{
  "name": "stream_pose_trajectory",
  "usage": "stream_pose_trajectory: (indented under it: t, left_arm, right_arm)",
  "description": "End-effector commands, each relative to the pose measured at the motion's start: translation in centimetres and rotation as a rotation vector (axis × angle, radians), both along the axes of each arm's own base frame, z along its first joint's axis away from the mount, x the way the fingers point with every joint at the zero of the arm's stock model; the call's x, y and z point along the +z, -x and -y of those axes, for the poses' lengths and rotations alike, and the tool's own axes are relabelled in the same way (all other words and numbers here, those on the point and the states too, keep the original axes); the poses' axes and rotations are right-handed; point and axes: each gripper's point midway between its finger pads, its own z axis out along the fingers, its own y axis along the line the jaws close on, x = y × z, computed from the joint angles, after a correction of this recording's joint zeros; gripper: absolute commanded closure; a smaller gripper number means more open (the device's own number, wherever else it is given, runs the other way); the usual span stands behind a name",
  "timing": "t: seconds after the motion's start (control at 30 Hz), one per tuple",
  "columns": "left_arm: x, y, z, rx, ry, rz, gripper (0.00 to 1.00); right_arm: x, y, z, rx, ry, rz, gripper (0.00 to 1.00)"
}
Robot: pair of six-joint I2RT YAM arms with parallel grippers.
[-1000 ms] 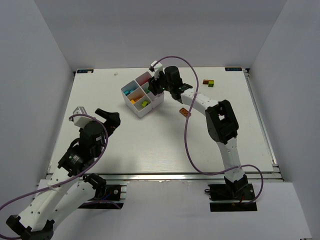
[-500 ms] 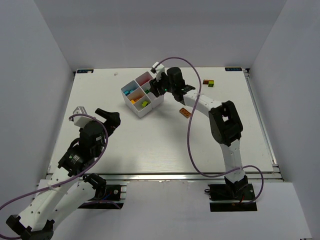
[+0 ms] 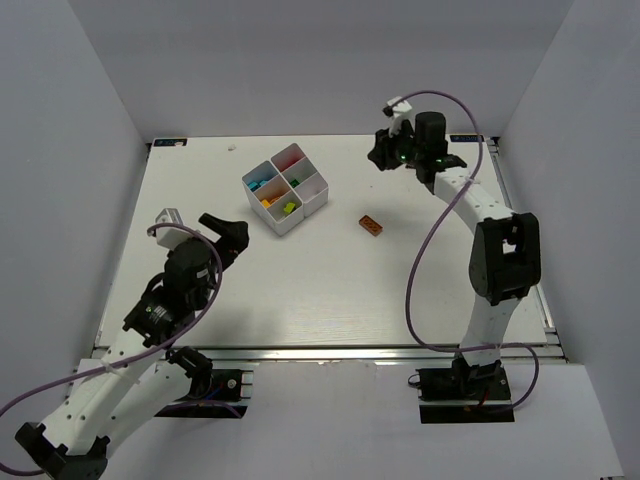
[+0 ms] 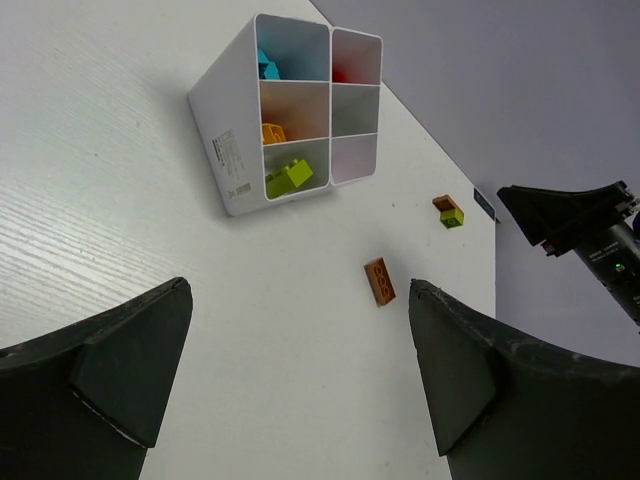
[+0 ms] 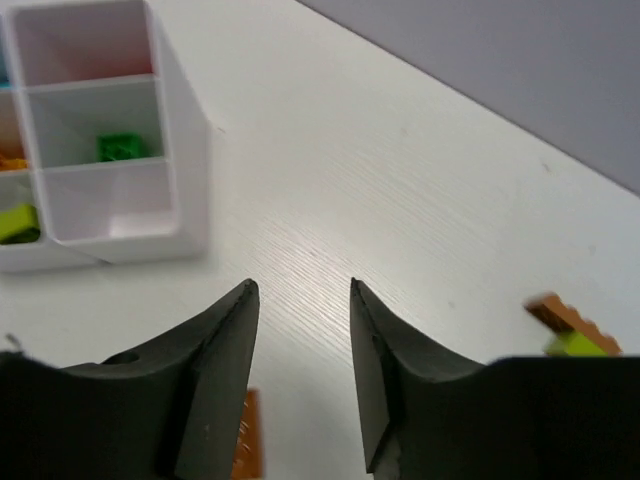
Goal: Sort the legos into containers by color
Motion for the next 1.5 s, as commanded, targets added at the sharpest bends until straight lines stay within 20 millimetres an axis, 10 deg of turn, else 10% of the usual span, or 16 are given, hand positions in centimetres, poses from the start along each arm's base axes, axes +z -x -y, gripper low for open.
stream_pose_trajectory:
  t: [0.0, 0.13, 0.6, 1.47]
  left_arm:
    - [0.4, -0.4, 1.1, -0.047, 0.008, 0.019, 0.02]
    - [-0.2, -0.6, 2.0, -0.081, 0.022, 0.014, 0.02]
    - [-0.7, -0.7, 2.0, -0.073, 0.017, -0.021, 0.02]
    - [-1.7, -2.5, 3.2, -0.071, -0.02, -0.084, 0.02]
  right_arm:
    - [-0.8, 0.0, 4.4, -0.13, 0.009, -0.083, 0.52]
    - [-2.8, -2.1, 9.5, -0.344, 0.061, -0.134, 0.27]
    - [-7.3, -8.9, 17.9, -0.778, 0.213, -0.096, 0.22]
    - [-14.0, -12.6, 17.8, -0.708, 0.194, -0.161, 0.4]
